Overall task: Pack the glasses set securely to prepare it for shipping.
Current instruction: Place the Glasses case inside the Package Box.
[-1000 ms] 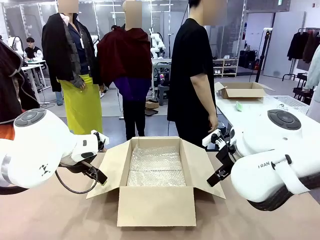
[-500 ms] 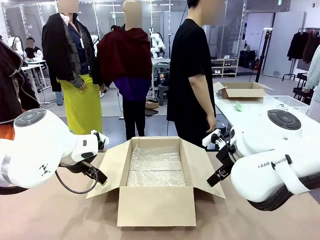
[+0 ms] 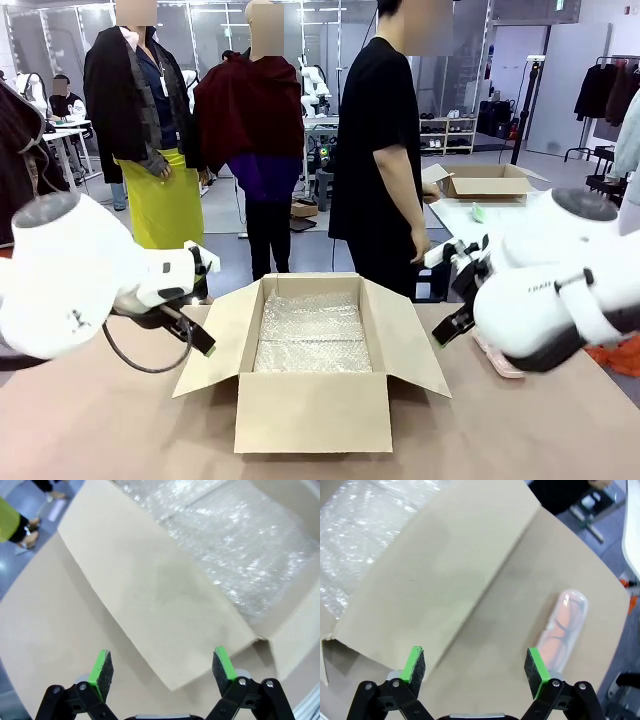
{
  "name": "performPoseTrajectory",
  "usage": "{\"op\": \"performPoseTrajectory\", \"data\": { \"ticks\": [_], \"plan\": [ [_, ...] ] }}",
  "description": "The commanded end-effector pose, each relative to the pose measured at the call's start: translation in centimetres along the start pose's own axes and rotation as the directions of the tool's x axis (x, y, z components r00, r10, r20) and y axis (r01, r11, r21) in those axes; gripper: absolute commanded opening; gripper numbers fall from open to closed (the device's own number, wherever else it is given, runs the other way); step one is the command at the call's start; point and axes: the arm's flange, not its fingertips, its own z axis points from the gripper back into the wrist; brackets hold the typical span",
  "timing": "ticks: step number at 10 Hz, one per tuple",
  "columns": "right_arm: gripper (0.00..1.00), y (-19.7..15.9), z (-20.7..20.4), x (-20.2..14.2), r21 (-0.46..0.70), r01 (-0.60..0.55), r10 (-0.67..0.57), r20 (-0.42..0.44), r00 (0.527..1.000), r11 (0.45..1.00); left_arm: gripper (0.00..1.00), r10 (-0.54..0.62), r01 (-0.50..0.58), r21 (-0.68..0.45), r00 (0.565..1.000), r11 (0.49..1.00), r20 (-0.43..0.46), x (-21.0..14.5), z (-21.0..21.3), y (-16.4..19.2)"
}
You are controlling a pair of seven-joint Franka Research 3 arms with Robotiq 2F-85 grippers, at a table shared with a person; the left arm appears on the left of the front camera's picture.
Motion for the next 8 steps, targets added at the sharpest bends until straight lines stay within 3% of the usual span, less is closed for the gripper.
{"op": "performPoseTrajectory", "data": {
  "ticks": [1, 4, 5, 6, 8],
  "plan": [
    [1.00, -3.0, 1.2, 1.9, -0.014, 0.080, -0.081, -0.059, 0.995, 0.997, 1.00, -0.096, 0.095, -0.077, 0.995, 0.992, -0.005, 0.2, 6.8, 0.4],
    [1.00, -8.6, -0.2, 3.3, -0.023, 0.171, -0.172, -0.173, 0.970, 0.985, 1.00, -0.194, 0.213, -0.205, 0.975, 0.955, 0.107, 1.6, 15.3, -0.1],
    [1.00, -9.8, -1.2, 3.4, -0.030, 0.187, -0.189, -0.202, 0.961, 0.982, 1.00, -0.218, 0.260, -0.251, 0.958, 0.932, 0.185, 1.7, 16.8, 0.3],
    [1.00, -10.9, -2.1, 3.4, -0.036, 0.204, -0.207, -0.225, 0.952, 0.978, 1.00, -0.220, 0.298, -0.310, 0.940, 0.903, 0.262, 1.8, 17.4, 0.5],
    [1.00, -12.4, -3.8, 3.1, -0.015, 0.223, -0.219, -0.263, 0.940, 0.975, 1.00, -0.252, 0.353, -0.296, 0.910, 0.888, 0.329, 1.8, 16.6, 0.8]
  ]
}}
